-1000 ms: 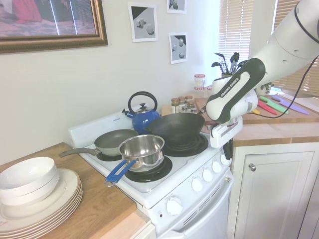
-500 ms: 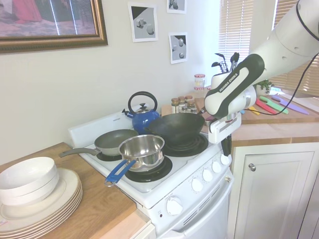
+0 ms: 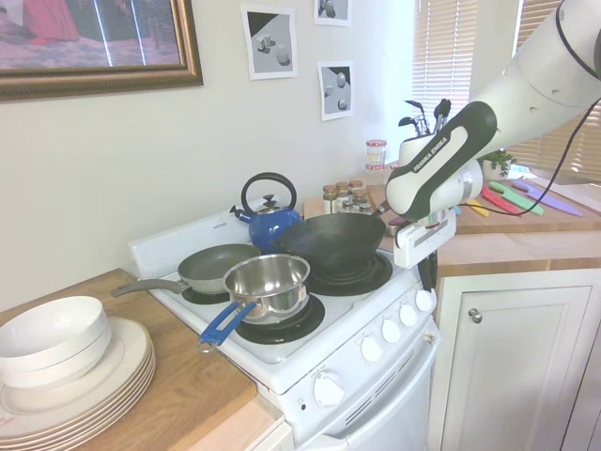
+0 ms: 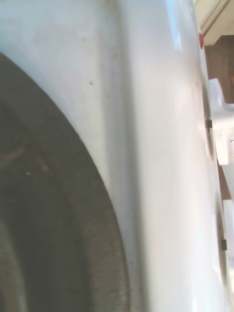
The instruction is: Turn on the stove on the bottom right
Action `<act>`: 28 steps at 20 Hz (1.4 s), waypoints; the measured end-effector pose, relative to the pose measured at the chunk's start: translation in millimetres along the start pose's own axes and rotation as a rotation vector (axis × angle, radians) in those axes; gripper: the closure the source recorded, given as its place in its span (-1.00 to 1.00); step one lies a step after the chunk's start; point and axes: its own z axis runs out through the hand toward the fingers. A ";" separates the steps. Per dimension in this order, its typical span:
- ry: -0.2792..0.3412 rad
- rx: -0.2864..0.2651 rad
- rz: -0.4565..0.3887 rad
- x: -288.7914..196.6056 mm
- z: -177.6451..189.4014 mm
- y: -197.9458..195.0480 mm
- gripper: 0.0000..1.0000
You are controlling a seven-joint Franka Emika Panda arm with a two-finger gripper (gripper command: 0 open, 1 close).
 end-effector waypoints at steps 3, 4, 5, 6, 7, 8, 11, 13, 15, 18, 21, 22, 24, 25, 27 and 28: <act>-0.006 -0.005 -0.003 -0.7 4.5 -1.4 1.00; -0.008 -0.007 -0.003 -0.9 6.2 -1.8 1.00; -0.010 -0.008 -0.004 -1.0 7.6 -2.3 1.00; -0.010 -0.009 -0.006 -1.2 8.7 -2.9 1.00; -0.011 -0.010 -0.007 -1.5 9.5 -3.7 1.00; -0.010 -0.011 -0.009 -1.8 9.9 -4.6 1.00; -0.007 -0.013 -0.014 -3.1 9.5 -7.9 1.00; -0.005 -0.015 -0.016 -3.7 9.2 -9.3 1.00; -0.003 -0.018 -0.018 -4.2 9.0 -10.5 1.00; -0.001 -0.021 -0.019 -4.7 8.8 -11.7 1.00; 0.001 -0.023 -0.021 -5.5 8.6 -13.4 1.00; 0.002 -0.023 -0.022 -5.9 8.5 -14.3 1.00; 0.002 -0.024 -0.024 -6.8 8.2 -16.2 1.00; 0.002 -0.024 -0.025 -7.5 8.1 -17.5 1.00; 0.000 -0.026 -0.025 -9.0 8.1 -19.7 1.00; -0.002 -0.027 -0.026 -10.3 8.6 -21.1 1.00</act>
